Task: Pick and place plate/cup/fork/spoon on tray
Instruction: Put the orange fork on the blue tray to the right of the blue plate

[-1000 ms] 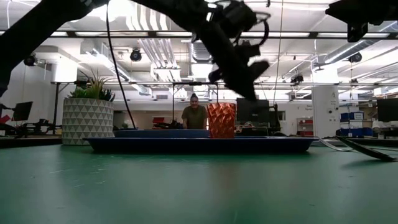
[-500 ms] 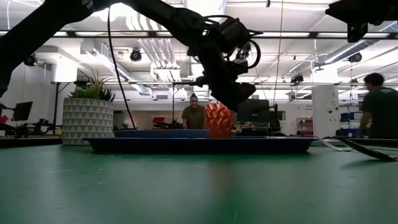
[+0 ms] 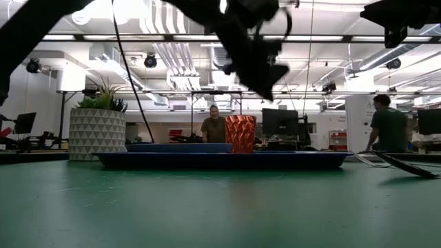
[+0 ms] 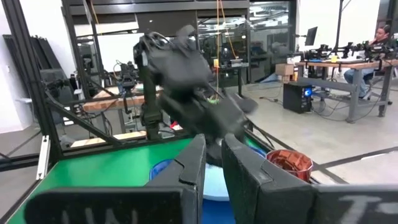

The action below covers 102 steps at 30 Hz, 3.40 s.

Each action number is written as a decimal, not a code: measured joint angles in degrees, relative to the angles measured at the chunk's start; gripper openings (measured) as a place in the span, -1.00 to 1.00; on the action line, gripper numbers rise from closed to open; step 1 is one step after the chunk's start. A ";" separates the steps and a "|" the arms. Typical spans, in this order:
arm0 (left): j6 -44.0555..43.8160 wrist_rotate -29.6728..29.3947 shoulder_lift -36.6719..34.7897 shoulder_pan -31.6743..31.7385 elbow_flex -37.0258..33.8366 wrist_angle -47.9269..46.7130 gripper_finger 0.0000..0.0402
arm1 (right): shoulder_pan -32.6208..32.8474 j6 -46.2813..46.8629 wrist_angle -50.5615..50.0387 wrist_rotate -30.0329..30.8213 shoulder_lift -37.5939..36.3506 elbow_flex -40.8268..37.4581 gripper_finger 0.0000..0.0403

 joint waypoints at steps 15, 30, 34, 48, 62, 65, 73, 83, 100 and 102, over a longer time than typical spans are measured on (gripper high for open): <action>3.22 9.72 -22.26 -17.67 -24.29 13.66 -0.78 | 0.09 5.45 1.05 -0.36 6.39 -2.89 -0.79; 8.33 9.37 -54.20 -20.63 -66.69 41.57 -0.78 | 0.13 6.66 32.31 -9.11 22.54 -9.08 -0.79; 13.51 9.21 -60.20 -19.35 -74.82 51.37 -0.78 | 0.13 8.41 30.64 -9.09 27.88 -5.20 -0.79; 13.00 8.98 -69.46 -18.98 -86.66 69.91 -0.78 | 11.11 14.16 21.38 -10.82 43.56 7.10 -0.79; 12.56 8.98 -69.27 -18.96 -86.85 70.14 -0.78 | 22.03 33.35 -7.16 -3.97 49.82 14.24 -0.79; 14.78 8.98 -69.32 -18.77 -86.92 70.27 -0.78 | 22.03 40.63 -22.36 -2.47 49.81 15.73 -0.79; 21.43 8.33 -69.23 -18.72 -86.90 71.61 -0.78 | 21.99 52.56 -40.50 -2.08 49.88 14.56 -0.88; 33.33 8.26 -69.27 -18.72 -86.80 75.66 -0.78 | 21.92 57.86 -39.06 1.49 50.66 14.17 -0.80; 45.19 5.27 -69.54 -14.50 -86.68 82.03 -0.78 | 21.94 56.84 -28.92 4.48 60.44 9.05 -0.32; 45.23 5.10 -69.54 -13.83 -86.66 83.03 -0.78 | 21.94 56.64 -29.15 4.46 62.55 9.08 -0.33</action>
